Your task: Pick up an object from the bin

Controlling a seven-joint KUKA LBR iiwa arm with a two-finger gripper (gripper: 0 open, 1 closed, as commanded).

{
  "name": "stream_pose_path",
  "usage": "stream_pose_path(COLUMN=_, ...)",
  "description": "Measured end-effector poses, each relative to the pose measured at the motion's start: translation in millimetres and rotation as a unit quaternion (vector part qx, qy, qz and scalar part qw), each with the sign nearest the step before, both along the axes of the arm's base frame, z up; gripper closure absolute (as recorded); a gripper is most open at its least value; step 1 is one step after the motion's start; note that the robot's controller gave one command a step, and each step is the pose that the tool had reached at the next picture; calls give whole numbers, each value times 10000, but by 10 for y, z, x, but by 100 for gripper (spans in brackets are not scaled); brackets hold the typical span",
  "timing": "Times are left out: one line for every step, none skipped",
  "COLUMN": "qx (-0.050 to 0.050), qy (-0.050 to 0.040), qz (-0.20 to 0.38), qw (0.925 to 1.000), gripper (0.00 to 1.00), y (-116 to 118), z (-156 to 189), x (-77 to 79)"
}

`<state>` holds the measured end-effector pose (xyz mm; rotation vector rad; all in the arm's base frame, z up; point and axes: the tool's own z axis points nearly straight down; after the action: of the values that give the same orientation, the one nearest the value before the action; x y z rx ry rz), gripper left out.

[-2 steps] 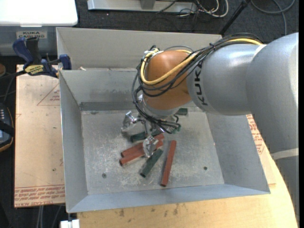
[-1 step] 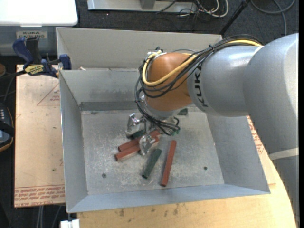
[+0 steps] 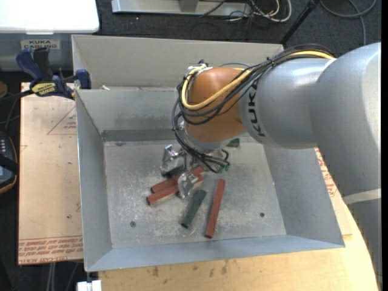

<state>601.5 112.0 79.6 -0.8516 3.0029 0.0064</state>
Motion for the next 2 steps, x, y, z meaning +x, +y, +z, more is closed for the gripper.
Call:
stream_pose_path(qx=-3, qy=14, qz=-1, qw=10000, gripper=100, y=-1, z=29, x=-12)
stream_pose_path(qx=-31, qy=89, qz=0, qw=10000, gripper=100, y=-10, z=182, x=-43)
